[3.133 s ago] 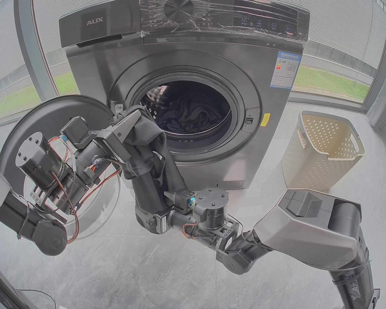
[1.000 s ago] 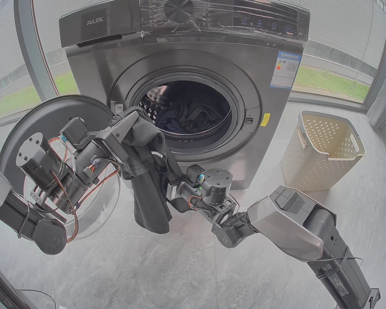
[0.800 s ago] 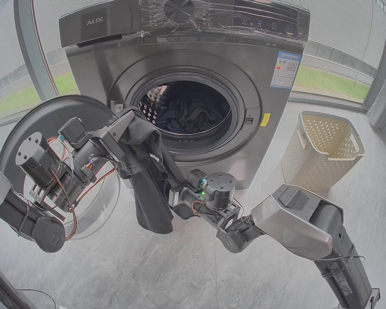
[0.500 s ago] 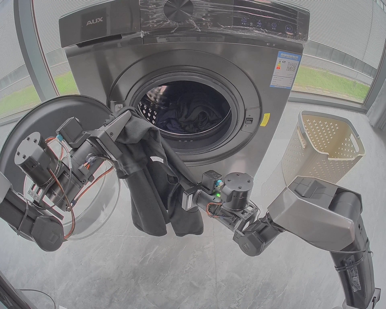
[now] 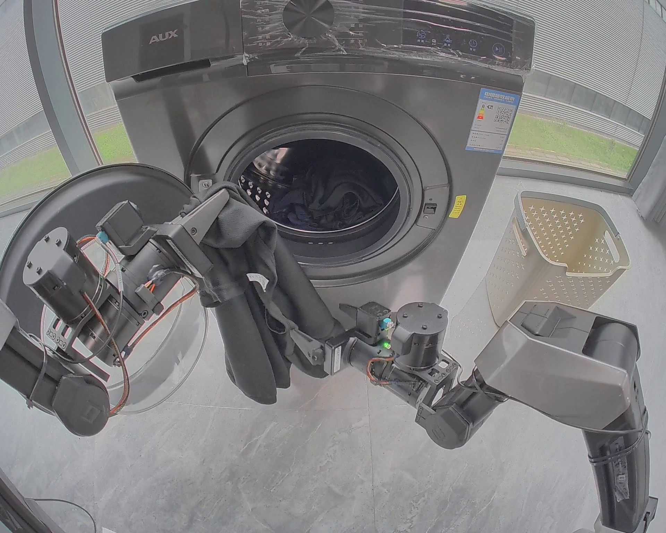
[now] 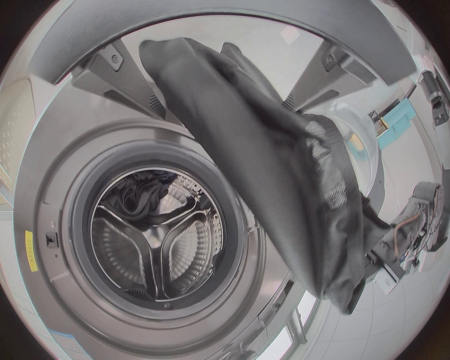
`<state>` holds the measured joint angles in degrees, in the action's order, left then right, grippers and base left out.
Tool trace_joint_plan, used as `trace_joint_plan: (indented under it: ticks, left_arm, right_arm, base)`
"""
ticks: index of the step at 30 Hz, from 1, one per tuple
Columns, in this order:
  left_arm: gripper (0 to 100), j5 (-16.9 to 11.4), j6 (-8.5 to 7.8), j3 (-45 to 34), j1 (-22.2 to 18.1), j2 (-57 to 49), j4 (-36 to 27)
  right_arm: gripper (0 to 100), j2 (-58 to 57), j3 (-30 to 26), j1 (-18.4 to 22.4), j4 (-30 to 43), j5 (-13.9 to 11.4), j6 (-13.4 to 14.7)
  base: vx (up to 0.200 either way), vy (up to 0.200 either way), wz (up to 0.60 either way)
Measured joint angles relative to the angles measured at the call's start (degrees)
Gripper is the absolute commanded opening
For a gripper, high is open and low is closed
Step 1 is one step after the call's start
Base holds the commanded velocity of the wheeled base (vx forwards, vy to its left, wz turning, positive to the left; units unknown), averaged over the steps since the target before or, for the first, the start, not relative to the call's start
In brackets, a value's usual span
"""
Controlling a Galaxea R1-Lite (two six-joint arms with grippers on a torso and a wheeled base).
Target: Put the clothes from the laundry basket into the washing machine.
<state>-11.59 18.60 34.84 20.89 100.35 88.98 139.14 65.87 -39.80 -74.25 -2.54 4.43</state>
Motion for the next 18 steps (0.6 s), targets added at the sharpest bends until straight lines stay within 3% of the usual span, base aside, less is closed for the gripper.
trace_joint_plan:
  ticks: [9, 14, 18]
  left_arm:
    - [0, 0.24, -0.02, 0.38, 0.66, -0.63, 0.00]
    - [0, 0.27, -0.09, 0.49, 0.82, -0.90, 0.00]
    - [0, 0.29, -0.09, 0.49, 0.85, -1.04, 0.00]
  right_arm:
    - [100, 0.07, -6.23, -2.06, 0.35, -0.52, -0.27]
    - [100, 0.57, -5.42, -3.55, 0.16, -1.18, -0.22]
    - [100, 1.46, -1.37, -4.46, 0.27, -1.38, -0.20]
  base:
    - [0.000, 0.000, 0.00]
    - [0.000, 0.000, 0.00]
    - [0.000, 0.000, 0.00]
